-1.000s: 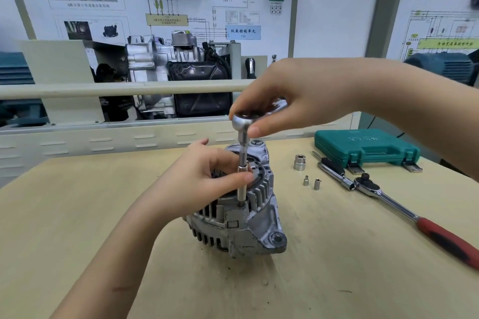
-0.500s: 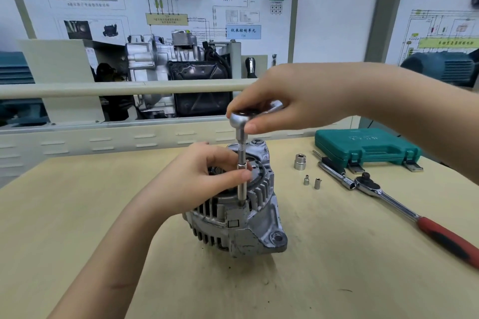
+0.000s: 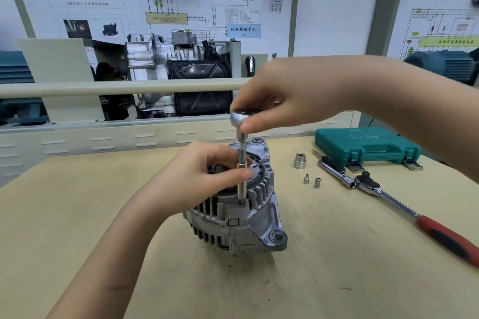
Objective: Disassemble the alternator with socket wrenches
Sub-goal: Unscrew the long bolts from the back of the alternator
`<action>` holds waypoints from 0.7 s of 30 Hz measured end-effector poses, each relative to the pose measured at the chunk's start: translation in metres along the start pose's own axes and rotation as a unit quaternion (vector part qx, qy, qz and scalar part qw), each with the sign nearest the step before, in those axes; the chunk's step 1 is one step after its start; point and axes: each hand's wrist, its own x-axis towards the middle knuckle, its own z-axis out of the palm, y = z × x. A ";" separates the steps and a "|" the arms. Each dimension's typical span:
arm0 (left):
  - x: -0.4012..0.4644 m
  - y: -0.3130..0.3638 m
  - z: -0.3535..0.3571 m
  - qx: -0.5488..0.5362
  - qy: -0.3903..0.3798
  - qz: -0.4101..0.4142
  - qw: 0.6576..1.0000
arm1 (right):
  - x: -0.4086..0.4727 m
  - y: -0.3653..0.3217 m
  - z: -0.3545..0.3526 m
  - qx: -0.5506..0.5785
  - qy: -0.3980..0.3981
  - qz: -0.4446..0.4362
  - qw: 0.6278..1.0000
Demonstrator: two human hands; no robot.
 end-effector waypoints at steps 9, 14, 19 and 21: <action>0.001 0.000 0.005 0.018 0.059 0.015 0.998 | 0.001 0.000 0.001 0.010 0.023 0.020 0.999; 0.002 0.000 0.006 0.022 0.074 0.001 0.997 | 0.001 0.000 0.001 -0.013 0.027 0.022 0.999; 0.001 -0.001 0.003 0.009 -0.009 0.003 1.000 | 0.000 -0.001 -0.001 0.021 0.009 -0.021 1.000; 0.001 -0.003 0.003 0.026 0.007 0.006 1.000 | 0.000 -0.001 -0.001 0.024 0.004 -0.024 0.999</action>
